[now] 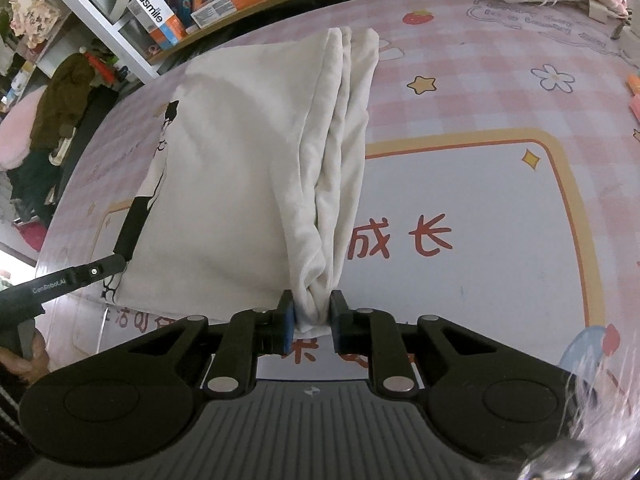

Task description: Fold clothes

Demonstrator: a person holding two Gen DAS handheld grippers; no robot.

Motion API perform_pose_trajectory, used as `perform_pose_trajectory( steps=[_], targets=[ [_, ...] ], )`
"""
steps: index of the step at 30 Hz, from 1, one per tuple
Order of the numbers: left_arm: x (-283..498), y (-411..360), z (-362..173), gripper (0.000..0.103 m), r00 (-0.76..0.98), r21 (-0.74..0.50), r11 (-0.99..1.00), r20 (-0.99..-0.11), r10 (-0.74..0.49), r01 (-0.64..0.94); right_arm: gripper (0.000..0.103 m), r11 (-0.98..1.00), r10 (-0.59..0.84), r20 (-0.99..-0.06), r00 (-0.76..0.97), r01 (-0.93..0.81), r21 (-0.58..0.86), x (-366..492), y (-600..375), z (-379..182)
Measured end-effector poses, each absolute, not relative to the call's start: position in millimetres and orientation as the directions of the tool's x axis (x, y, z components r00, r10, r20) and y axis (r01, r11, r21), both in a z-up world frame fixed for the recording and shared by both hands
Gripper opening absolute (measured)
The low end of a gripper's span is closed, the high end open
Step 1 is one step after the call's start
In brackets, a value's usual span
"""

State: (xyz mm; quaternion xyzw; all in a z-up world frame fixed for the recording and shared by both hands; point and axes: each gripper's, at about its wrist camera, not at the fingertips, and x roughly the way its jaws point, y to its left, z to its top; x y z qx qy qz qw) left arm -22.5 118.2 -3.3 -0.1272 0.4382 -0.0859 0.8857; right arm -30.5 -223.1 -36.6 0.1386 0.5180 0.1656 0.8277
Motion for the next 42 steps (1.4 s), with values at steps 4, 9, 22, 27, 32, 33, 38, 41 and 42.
perform_pose_trajectory(
  steps=[4, 9, 22, 27, 32, 33, 38, 41, 42],
  targets=[
    [-22, 122, -3, 0.012, 0.594, -0.305, 0.952, -0.759, -0.266, 0.036, 0.017, 0.907, 0.415, -0.812, 0.41, -0.113, 0.406, -30, -224, -37],
    [-32, 114, 14, 0.056, 0.632, -0.181, 0.982, -0.755, -0.175, 0.056, 0.027, 0.904, 0.411, -0.814, 0.411, -0.072, 0.42, -31, -228, -35],
    [-51, 61, 27, 0.082, 0.631, -0.018, 0.923, -0.725, -0.277, 0.385, 0.049, 0.856, 0.455, -0.795, 0.401, 0.05, 0.515, -39, -247, -29],
    [-51, 52, 25, 0.082, 0.626, 0.016, 0.901, -0.725, -0.288, 0.433, 0.049, 0.842, 0.464, -0.783, 0.414, 0.07, 0.536, -40, -246, -26],
    [-49, 50, 24, 0.082, 0.622, 0.03, 0.894, -0.729, -0.287, 0.447, 0.038, 0.859, 0.441, -0.757, 0.483, 0.018, 0.512, -38, -236, -11],
    [-48, 50, 23, 0.082, 0.621, 0.029, 0.894, -0.729, -0.287, 0.447, 0.035, 0.864, 0.442, -0.756, 0.482, -0.001, 0.503, -37, -232, -10],
    [-44, 55, 25, 0.082, 0.624, 0.017, 0.894, -0.723, -0.298, 0.447, 0.004, 0.892, 0.42, -0.794, 0.44, -0.038, 0.45, -29, -217, -14],
    [-42, 57, 25, 0.083, 0.62, 0.014, 0.893, -0.724, -0.302, 0.451, 0.003, 0.721, 0.604, -0.67, 0.431, 0.063, 0.69, -28, -241, -19],
    [-41, 58, 23, 0.083, 0.615, 0.01, 0.893, -0.728, -0.302, 0.45, 0.003, 0.673, 0.624, -0.645, 0.441, 0.116, 0.73, -28, -250, -25]
  ],
)
